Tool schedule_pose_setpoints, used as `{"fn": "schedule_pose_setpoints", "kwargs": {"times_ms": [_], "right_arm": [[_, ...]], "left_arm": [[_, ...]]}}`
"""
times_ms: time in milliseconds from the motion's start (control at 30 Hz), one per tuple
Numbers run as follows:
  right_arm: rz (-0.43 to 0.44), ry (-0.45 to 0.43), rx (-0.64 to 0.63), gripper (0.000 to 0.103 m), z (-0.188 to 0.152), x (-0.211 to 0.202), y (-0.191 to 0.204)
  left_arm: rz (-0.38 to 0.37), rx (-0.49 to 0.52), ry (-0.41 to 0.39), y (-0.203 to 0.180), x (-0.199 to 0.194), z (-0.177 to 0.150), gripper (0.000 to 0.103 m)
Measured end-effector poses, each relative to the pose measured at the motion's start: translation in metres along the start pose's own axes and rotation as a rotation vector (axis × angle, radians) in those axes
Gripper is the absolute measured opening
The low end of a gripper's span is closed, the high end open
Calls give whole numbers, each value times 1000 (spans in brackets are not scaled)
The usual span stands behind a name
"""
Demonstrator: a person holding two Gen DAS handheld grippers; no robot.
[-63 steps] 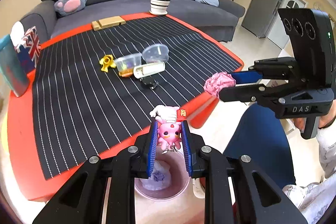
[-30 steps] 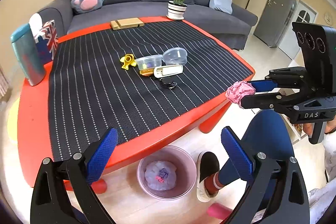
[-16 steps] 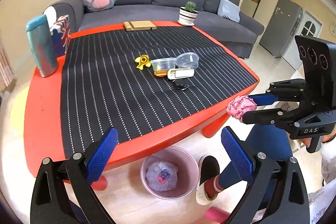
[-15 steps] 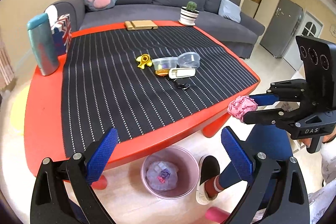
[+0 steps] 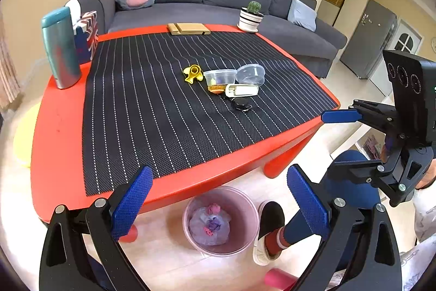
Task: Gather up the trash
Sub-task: 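Move the right tool back toward the black round item on the mat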
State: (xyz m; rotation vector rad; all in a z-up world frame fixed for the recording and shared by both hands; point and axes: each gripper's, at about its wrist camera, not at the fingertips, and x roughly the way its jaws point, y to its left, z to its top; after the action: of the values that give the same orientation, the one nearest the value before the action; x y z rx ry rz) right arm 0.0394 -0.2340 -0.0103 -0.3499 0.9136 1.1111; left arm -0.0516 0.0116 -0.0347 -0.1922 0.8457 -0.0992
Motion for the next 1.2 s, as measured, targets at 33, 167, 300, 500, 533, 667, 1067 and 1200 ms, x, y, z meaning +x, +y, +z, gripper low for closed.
{"fn": "schedule_pose_setpoints", "kwargs": {"times_ms": [33, 167, 300, 500, 533, 667, 1067, 1200], "right_arm": [[-1, -2, 5, 97, 0, 0, -1], [-9, -13, 21, 98, -1, -2, -5], [-17, -22, 34, 98, -1, -4, -10], [-24, -37, 58, 98, 2, -5, -18], [-25, -38, 59, 98, 4, -5, -19], [-37, -48, 60, 98, 12, -4, -25], [-66, -15, 64, 98, 51, 32, -44], [-81, 18, 68, 98, 62, 52, -51]], "left_arm": [[0, -1, 1, 0, 0, -1, 95], [1, -7, 4, 0, 2, -3, 95], [1, -9, 3, 0, 2, -3, 95], [-5, -6, 7, -3, 6, -1, 95], [-6, -5, 7, -3, 6, -1, 95], [-6, -2, 6, -4, 7, 1, 95], [2, -2, -19, 1, 3, 9, 95], [6, -12, -26, 5, 1, 9, 95]]}}
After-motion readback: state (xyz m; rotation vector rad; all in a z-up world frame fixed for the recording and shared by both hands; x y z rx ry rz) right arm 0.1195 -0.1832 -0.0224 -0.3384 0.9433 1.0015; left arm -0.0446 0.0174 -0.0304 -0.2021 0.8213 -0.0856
